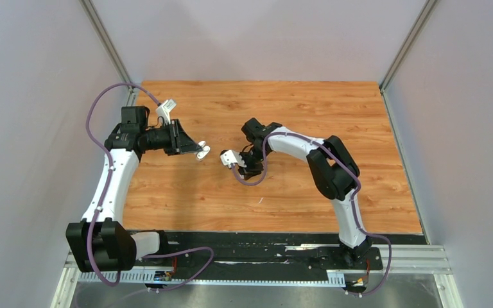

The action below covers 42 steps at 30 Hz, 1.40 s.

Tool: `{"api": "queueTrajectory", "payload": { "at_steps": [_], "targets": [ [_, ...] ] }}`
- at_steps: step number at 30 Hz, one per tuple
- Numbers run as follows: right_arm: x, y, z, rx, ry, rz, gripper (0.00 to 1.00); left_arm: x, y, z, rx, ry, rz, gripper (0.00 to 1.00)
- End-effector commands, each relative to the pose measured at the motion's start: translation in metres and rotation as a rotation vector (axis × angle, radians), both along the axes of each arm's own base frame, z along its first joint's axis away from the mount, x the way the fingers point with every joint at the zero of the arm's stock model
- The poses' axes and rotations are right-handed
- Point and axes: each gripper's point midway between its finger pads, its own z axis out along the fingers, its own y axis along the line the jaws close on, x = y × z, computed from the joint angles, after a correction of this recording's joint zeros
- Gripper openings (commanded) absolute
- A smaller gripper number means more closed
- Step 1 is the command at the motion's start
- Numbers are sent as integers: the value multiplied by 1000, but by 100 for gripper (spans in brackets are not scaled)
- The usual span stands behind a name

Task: Insert the wireless bluetooth earbuds into the charging case
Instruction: Pick up the earbud from the center of the board, then place the earbud at the center of the board.

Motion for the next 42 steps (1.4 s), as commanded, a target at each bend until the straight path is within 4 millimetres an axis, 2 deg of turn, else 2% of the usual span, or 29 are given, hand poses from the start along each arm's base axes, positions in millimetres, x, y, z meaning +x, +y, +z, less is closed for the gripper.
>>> {"api": "queueTrajectory", "payload": {
  "at_steps": [1, 8, 11, 15, 17, 20, 25, 27, 30, 32, 34, 40, 42],
  "targets": [
    [-6, 12, 10, 5, 59, -60, 26, 2, 0, 7, -23, -29, -4, 0],
    [-10, 19, 10, -25, 123, -228, 17, 4, -1, 8, -29, -29, -4, 0],
    [-6, 20, 15, -37, 167, -369, 11, 5, -1, 7, -34, -25, -5, 0],
    [-1, 12, 30, -70, 250, -615, 7, 7, -2, 10, -49, -17, -7, 0],
    [0, 4, 41, -67, 302, -764, 6, 9, -3, 11, -58, -11, -7, 0],
    [-10, -18, 52, -56, 316, -950, 0, 14, -3, 11, -61, -1, -5, 0],
    [-9, -73, 71, -46, 414, -1445, 0, 22, -2, 12, -57, 10, -11, 0],
    [-1, -103, 68, -42, 542, -1696, 0, 25, -1, 12, -49, 15, -12, 0],
    [14, -143, 58, -57, 671, -1956, 0, 30, 0, 11, -31, 25, -10, 0],
    [23, -161, 52, -63, 805, -2081, 0, 32, 2, 9, -21, 35, -9, 0],
    [25, -163, 46, -91, 870, -2153, 0, 32, 3, 7, -13, 45, -7, 0],
    [24, -146, 36, -197, 1051, -2285, 7, 31, 6, -1, 22, 68, -5, 0],
    [19, -151, 26, -260, 1066, -2350, 7, 31, 8, -4, 32, 72, -3, 0]
  ]
}}
